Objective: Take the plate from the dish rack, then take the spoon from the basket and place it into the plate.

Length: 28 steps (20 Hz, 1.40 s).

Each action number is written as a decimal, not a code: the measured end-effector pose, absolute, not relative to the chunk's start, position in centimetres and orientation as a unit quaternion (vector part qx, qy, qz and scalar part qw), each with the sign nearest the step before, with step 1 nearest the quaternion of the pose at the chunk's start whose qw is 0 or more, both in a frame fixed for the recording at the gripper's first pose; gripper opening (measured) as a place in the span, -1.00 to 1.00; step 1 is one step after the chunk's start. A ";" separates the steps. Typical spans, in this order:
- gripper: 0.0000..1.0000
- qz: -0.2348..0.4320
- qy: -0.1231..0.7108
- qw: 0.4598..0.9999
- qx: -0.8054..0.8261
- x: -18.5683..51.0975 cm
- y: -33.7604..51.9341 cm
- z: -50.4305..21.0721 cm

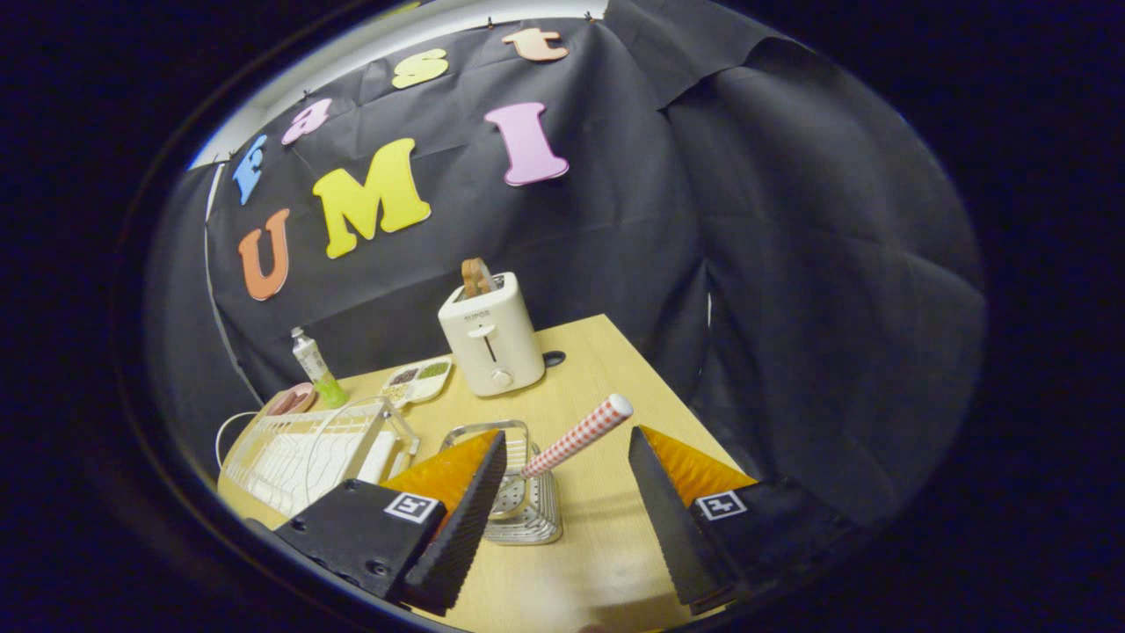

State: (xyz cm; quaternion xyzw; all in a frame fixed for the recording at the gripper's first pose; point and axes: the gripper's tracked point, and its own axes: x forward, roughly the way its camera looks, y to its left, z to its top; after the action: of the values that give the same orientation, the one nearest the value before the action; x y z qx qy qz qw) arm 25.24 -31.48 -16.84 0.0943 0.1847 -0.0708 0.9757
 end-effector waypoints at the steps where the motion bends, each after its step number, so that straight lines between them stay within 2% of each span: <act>1: 0.77 -0.073 0.195 0.975 0.081 25.7 -31.5 -17.3; 2: 0.72 -0.078 0.199 0.975 0.067 26.2 -31.7 -17.3; 3: 0.58 -0.071 0.192 0.977 0.061 26.6 -31.3 -16.7; 5: -0.10 -0.050 0.175 0.982 0.048 26.7 -30.1 -15.3; 7: -0.57 -0.049 0.152 0.987 0.032 26.1 -29.3 -13.7; 9: -0.70 -0.044 0.137 0.989 0.020 25.8 -28.2 -12.5; 14: -0.74 -0.035 0.095 0.995 0.000 23.2 -25.6 -9.0; 21: -0.74 -0.041 0.043 0.998 -0.023 16.2 -21.4 -4.1; 28: -0.75 -0.015 0.044 0.999 -0.017 10.9 -13.9 -6.6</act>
State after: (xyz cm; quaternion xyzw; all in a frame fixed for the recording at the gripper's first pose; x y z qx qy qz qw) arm 10.94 -13.91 -6.58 -0.0175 0.0442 -0.0154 0.9988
